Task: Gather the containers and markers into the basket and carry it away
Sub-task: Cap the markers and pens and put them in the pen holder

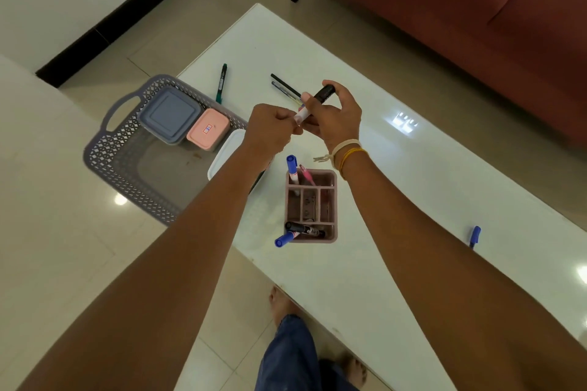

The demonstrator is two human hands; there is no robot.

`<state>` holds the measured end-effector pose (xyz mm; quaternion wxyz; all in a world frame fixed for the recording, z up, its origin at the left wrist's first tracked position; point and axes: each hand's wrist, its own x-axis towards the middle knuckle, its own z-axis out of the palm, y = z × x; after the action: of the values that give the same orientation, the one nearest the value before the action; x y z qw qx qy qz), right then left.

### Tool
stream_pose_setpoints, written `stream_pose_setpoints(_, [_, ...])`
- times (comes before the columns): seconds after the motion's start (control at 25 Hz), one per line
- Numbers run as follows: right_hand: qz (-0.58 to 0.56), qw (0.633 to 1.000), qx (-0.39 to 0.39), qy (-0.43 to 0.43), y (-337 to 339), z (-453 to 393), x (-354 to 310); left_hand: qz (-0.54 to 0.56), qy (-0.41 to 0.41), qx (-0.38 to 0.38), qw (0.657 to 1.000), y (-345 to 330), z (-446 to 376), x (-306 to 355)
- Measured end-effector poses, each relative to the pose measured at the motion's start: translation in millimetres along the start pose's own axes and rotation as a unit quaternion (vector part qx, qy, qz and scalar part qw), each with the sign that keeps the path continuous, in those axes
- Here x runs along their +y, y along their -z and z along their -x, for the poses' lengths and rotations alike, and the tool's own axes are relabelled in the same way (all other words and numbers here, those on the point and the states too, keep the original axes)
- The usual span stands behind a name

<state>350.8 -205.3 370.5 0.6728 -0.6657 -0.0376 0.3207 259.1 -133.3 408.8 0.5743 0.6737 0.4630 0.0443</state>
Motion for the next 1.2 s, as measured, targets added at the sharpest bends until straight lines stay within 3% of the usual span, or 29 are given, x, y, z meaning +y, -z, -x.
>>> stream_pose_setpoints(0.12, [0.023, 0.999, -0.023, 0.044, 3, 12, -12, 0.149, 0.092, -0.006, 0.985, -2, 25, 1])
stream_pose_setpoints(0.24, [0.08, 0.992, -0.02, 0.098, 4, 25, -20, 0.327, 0.127, -0.063, 0.934, -10, 46, -2])
stream_pose_setpoints(0.36, [0.124, 0.985, -0.043, 0.114, 6, 42, -20, 0.381, 0.123, -0.038, 0.916, -26, 66, -7])
stream_pose_setpoints(0.48, [0.12, 0.988, -0.067, 0.064, 11, 55, -17, 0.404, 0.14, -0.031, 0.903, -36, 77, -9])
stream_pose_setpoints(0.52, [0.107, 0.992, -0.049, 0.04, 15, 56, -15, 0.394, 0.159, -0.05, 0.904, -35, 78, -10])
stream_pose_setpoints(0.6, [0.018, 0.999, 0.012, -0.039, 25, 55, -14, 0.264, 0.182, -0.077, 0.944, -27, 77, -15])
stream_pose_setpoints(0.72, [-0.154, 0.97, 0.04, -0.185, 49, 53, -14, 0.092, 0.196, -0.029, 0.976, -16, 72, -34])
stream_pose_setpoints(0.84, [-0.126, 0.965, 0.016, -0.231, 66, 55, -8, 0.092, 0.236, 0.004, 0.967, -15, 73, -59])
stream_pose_setpoints(1.04, [-0.079, 0.962, 0.049, -0.256, 61, 46, 0, 0.083, 0.287, 0.006, 0.954, -19, 69, -83])
stream_pose_setpoints(1.2, [-0.105, 0.964, 0.081, -0.231, 48, 40, 1, 0.08, 0.297, 0.003, 0.951, -17, 58, -88])
